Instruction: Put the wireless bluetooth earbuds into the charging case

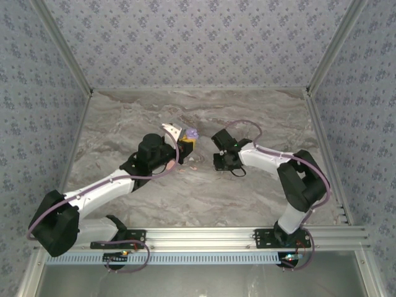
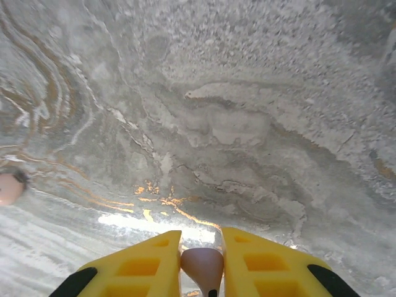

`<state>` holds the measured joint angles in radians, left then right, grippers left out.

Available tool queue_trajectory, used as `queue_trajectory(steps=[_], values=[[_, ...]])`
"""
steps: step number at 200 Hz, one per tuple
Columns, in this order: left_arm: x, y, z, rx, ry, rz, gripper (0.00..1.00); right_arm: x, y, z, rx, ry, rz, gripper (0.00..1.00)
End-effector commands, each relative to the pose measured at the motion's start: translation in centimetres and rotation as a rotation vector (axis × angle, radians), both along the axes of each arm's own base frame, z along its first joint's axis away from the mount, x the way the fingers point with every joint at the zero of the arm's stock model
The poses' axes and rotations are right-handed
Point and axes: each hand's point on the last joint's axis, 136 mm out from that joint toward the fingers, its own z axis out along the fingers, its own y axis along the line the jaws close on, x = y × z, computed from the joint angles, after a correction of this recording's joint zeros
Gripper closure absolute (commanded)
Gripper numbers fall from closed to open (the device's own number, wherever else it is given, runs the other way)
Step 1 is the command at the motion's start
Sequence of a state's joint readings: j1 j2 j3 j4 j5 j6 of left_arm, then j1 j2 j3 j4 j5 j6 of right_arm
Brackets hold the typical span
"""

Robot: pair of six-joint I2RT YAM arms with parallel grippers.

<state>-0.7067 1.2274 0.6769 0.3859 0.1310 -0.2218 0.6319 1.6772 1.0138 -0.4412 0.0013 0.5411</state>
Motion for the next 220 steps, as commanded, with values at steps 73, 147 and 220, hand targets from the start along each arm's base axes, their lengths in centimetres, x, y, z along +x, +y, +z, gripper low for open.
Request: queue_trajectory(steps=[73, 147, 220], values=[[0.6, -1.1, -3.3, -0.100, 0.099, 0.006, 0.88, 1.1, 1.5, 9.1, 0.294, -0.220, 0.091, 0.79], [0.0, -1.7, -4.0, -0.147, 0.028, -0.054, 0.88, 1.1, 2.8, 16.9, 0.421, -0.409, 0.194, 0.79], [-0.9, -3.1, -3.6, -0.149, -0.027, -0.117, 0.87, 1.2, 4.8, 21.9, 0.495, -0.520, 0.286, 0.78]])
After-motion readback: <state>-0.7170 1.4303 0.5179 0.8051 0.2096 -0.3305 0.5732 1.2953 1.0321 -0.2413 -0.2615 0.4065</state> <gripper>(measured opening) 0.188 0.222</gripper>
